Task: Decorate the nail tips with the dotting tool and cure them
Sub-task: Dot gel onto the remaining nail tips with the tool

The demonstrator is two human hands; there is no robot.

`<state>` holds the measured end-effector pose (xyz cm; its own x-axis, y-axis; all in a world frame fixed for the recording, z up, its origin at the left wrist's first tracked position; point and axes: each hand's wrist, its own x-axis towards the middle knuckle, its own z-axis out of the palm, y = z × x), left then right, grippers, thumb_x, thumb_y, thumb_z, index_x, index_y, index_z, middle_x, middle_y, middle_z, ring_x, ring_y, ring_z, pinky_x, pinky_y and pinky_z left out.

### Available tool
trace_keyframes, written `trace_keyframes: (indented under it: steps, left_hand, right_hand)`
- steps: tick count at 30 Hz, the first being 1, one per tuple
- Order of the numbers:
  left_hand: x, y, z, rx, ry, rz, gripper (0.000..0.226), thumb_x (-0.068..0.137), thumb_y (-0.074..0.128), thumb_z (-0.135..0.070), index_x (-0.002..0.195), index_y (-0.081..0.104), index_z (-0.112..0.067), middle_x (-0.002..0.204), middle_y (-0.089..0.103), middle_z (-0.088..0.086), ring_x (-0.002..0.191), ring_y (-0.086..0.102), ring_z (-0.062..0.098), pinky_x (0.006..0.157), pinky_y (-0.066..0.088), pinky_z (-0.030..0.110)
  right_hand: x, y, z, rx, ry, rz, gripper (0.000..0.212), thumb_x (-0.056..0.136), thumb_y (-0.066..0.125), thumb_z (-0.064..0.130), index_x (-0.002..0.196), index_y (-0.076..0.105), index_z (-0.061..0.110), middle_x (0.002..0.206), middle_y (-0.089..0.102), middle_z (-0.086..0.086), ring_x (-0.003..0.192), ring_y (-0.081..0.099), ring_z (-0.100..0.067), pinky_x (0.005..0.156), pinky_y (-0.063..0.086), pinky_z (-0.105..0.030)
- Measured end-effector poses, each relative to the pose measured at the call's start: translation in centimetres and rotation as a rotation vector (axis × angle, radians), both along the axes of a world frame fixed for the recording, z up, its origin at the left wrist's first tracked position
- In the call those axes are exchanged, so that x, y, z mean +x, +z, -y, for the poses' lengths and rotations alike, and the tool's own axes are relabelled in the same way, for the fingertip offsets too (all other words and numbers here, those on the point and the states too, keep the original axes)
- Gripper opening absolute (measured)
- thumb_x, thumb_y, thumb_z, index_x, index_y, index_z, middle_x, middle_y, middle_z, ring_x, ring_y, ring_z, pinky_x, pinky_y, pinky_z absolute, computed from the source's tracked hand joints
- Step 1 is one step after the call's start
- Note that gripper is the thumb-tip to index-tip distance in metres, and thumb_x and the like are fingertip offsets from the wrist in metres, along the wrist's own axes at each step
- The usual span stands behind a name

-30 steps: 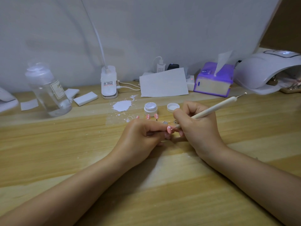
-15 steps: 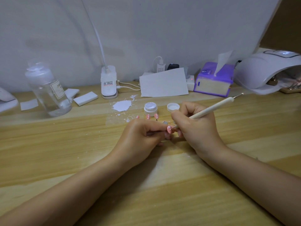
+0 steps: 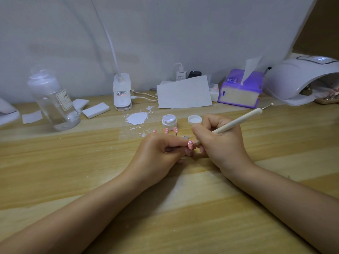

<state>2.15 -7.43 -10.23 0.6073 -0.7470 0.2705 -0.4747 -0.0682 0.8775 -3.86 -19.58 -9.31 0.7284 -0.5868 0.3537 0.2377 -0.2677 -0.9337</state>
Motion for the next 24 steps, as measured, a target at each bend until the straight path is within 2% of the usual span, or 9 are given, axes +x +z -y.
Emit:
trace_keyframes:
  steps: [2,6,9,11,13,15,17,21,24]
  left_hand:
    - [-0.04,0.03,0.0,-0.002,0.005,-0.004,0.019,0.084,0.06,0.003,0.081,0.074,-0.01,0.079,0.072,0.002,0.068,0.057,-0.008,0.06,0.048,0.009]
    - [-0.16,0.14,-0.02,-0.005,0.012,-0.004,0.019,0.083,0.061,0.002,0.079,0.074,-0.012,0.073,0.072,-0.003,0.065,0.056,-0.01,0.059,0.047,0.008]
    - [-0.11,0.1,0.01,0.004,0.019,-0.03,0.016,0.084,0.061,0.001,0.08,0.073,-0.009,0.081,0.072,0.004,0.072,0.06,-0.001,0.062,0.051,0.012]
    - [-0.11,0.11,0.05,-0.009,0.029,-0.087,0.016,0.084,0.062,-0.001,0.081,0.073,-0.011,0.082,0.072,0.004,0.077,0.064,0.003,0.063,0.052,0.014]
    - [-0.19,0.18,0.09,-0.028,0.042,-0.132,0.016,0.083,0.063,-0.006,0.081,0.074,-0.017,0.08,0.073,0.001,0.078,0.065,0.005,0.063,0.052,0.015]
    - [-0.28,0.3,0.13,-0.035,0.054,-0.143,0.014,0.082,0.065,-0.011,0.081,0.074,-0.022,0.077,0.073,0.001,0.077,0.065,0.008,0.064,0.053,0.015]
    - [-0.35,0.41,0.09,-0.041,0.054,-0.161,0.014,0.082,0.064,-0.013,0.082,0.074,-0.023,0.078,0.073,0.002,0.078,0.067,0.01,0.064,0.053,0.016]
    - [-0.48,0.73,-0.06,-0.059,0.038,-0.205,0.017,0.082,0.064,-0.011,0.081,0.074,-0.025,0.081,0.073,0.002,0.079,0.067,0.005,0.062,0.052,0.015]
    - [-0.5,0.88,-0.17,-0.085,0.048,-0.229,0.02,0.081,0.064,-0.008,0.079,0.073,-0.026,0.081,0.073,0.0,0.077,0.068,0.005,0.06,0.052,0.014]
  right_hand:
    - [0.0,0.08,-0.06,-0.002,0.002,0.001,0.032,0.075,0.055,-0.006,0.051,0.034,-0.004,0.048,0.031,-0.013,0.042,0.033,-0.02,0.037,0.028,-0.018]
    - [-0.11,0.12,-0.19,0.035,0.046,0.015,0.028,0.074,0.053,-0.009,0.051,0.037,-0.006,0.045,0.03,-0.009,0.029,0.037,-0.006,0.035,0.03,-0.012]
    - [0.03,-0.07,0.07,0.011,0.011,0.02,0.033,0.075,0.056,-0.006,0.05,0.034,-0.004,0.046,0.032,-0.011,0.04,0.035,-0.016,0.041,0.03,-0.02]
    - [0.01,-0.07,0.21,0.073,0.021,0.047,0.037,0.078,0.058,-0.003,0.049,0.034,0.003,0.041,0.034,-0.007,0.034,0.038,-0.01,0.038,0.031,-0.015]
    - [-0.01,0.14,0.22,0.154,0.046,0.09,0.038,0.08,0.065,0.01,0.052,0.04,0.007,0.04,0.039,0.002,0.032,0.042,-0.003,0.036,0.035,-0.014]
    - [-0.01,0.43,0.16,0.252,0.075,0.107,0.041,0.072,0.067,0.037,0.055,0.046,0.005,0.047,0.043,-0.003,0.038,0.047,-0.007,0.039,0.046,-0.019]
    - [-0.13,0.6,0.16,0.294,0.118,0.112,0.045,0.064,0.064,0.045,0.059,0.048,0.004,0.05,0.043,-0.006,0.036,0.047,-0.009,0.044,0.052,-0.024]
    - [-0.35,0.25,0.52,0.181,0.174,0.09,0.027,0.08,0.067,0.013,0.07,0.043,0.013,0.038,0.049,0.003,0.034,0.049,-0.008,0.047,0.048,-0.021]
    - [-0.25,0.0,0.77,0.18,0.231,0.08,0.03,0.079,0.06,-0.007,0.065,0.042,0.013,0.043,0.053,0.004,0.042,0.057,-0.009,0.051,0.049,-0.022]
